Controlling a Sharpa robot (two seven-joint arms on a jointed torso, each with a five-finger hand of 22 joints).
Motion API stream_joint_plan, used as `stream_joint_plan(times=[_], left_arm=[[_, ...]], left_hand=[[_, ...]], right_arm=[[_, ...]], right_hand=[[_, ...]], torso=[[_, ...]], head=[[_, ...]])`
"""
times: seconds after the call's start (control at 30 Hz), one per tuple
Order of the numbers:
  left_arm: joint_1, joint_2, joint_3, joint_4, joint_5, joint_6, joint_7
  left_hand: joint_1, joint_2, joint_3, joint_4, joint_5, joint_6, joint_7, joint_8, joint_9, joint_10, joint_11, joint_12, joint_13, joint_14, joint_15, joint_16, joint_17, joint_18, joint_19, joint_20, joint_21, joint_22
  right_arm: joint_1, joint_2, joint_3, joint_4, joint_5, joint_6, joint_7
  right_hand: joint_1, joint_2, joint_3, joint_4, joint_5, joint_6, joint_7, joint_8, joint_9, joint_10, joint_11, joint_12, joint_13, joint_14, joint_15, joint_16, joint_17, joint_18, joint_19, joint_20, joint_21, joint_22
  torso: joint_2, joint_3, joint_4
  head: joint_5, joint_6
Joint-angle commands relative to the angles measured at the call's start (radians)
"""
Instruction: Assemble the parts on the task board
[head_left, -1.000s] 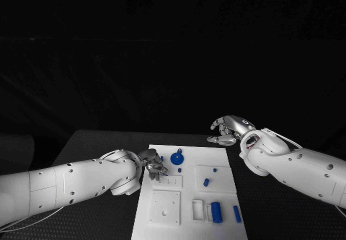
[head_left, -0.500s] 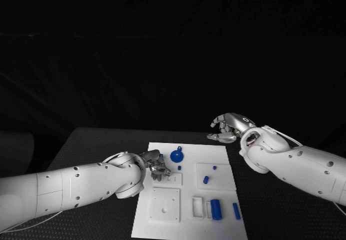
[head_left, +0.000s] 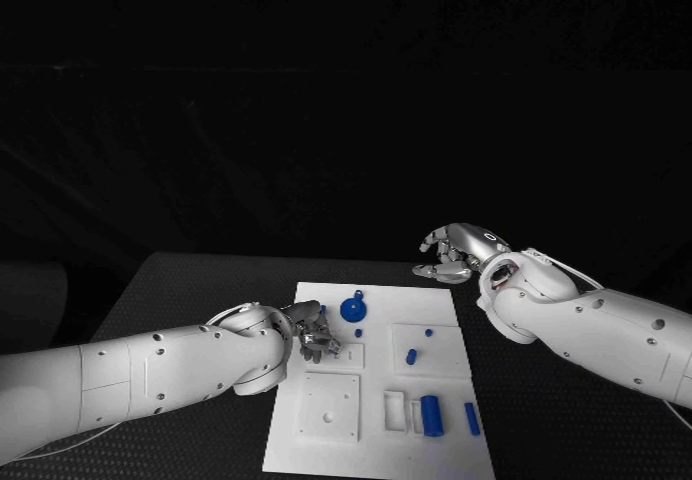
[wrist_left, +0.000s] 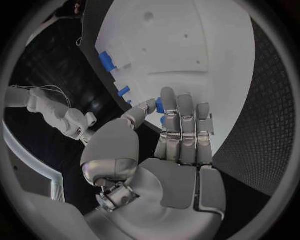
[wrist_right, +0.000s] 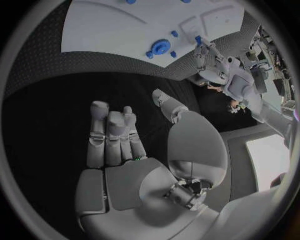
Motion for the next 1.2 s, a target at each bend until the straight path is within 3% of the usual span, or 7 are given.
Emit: stream_joint_plan(times=[0.03,0.43,1.2], left_arm=[[-0.002,0.007,0.001,-0.003,-0.015,0.032,-0.010],[-0.015,0.019,0.001,-0.019,-0.015,0.021,-0.010],[-0.019,0.033,0.001,-0.032,-0.024,0.018,-0.009]], left_hand=[[0.002,0.015,0.003,-0.002,0.007,0.109,-0.108,0.006,0.004,-0.006,-0.021,0.006,0.002,0.000,-0.005,0.005,-0.002,-0.007,0.000,-0.067,0.004,0.021],[-0.001,0.018,0.003,-0.004,0.013,0.109,-0.108,0.008,0.007,-0.008,-0.022,0.012,0.007,0.000,-0.006,0.009,-0.003,-0.007,-0.001,-0.067,0.007,0.021],[-0.004,0.021,0.004,-0.004,0.013,0.108,-0.108,0.008,0.009,-0.011,-0.022,0.015,0.009,-0.001,-0.006,0.011,-0.004,-0.007,-0.001,-0.067,0.009,0.020]], right_arm=[[0.000,0.001,0.001,0.002,-0.001,0.006,0.007],[0.000,0.003,0.001,0.003,0.000,0.005,0.009],[0.000,0.004,0.001,0.005,0.002,0.011,0.006]], right_hand=[[0.008,-0.001,0.002,0.007,0.005,-0.013,0.020,0.003,0.001,-0.004,-0.003,0.006,-0.001,-0.002,-0.002,-0.002,-0.001,0.039,0.002,-0.003,-0.006,0.014],[0.009,-0.001,0.001,0.008,0.006,-0.013,0.019,0.003,0.001,-0.005,-0.003,0.007,-0.002,-0.002,-0.002,-0.002,-0.001,0.039,0.002,-0.003,-0.006,0.014],[0.008,0.000,-0.001,0.011,0.006,-0.012,0.019,0.004,0.001,-0.005,-0.004,0.008,-0.003,-0.002,-0.002,-0.002,-0.001,0.039,0.002,-0.003,-0.006,0.015]], torso=[[-0.001,-0.0005,0.0009],[0.000,-0.0010,0.0004],[-0.001,-0.0001,0.0001]], head=[[0.001,-0.001],[0.000,-0.004],[-0.003,0.001]])
